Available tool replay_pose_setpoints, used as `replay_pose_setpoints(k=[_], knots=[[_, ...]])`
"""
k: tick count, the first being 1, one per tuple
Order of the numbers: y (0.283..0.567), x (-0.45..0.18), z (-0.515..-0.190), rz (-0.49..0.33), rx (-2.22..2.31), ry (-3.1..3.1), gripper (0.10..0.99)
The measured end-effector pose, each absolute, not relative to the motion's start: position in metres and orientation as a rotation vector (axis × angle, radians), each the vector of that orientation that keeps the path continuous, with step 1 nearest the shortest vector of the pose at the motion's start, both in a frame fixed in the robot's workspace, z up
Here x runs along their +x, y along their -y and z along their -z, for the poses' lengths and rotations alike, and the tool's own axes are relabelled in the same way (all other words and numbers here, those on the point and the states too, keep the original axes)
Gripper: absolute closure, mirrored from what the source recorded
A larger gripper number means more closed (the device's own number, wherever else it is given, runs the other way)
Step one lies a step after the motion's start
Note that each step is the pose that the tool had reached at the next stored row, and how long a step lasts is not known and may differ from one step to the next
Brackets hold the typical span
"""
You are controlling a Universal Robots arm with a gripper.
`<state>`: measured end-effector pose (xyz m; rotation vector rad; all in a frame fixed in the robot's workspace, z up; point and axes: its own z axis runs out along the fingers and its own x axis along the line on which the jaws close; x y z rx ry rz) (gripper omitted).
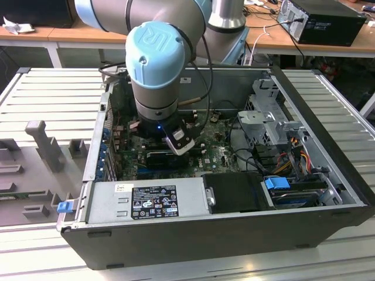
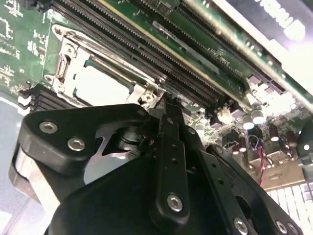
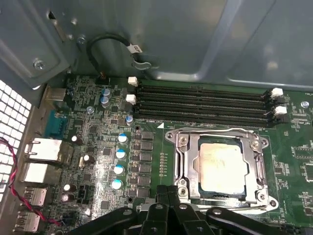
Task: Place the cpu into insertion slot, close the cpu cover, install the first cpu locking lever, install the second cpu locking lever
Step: 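Install the second cpu locking lever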
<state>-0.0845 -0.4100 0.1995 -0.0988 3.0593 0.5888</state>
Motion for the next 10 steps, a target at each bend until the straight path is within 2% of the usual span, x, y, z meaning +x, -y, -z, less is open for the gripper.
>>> replay_pose_setpoints(k=[10], knots=[[0.406,-0.084,-0.229,-0.587,-0.099,-3.059,0.980]])
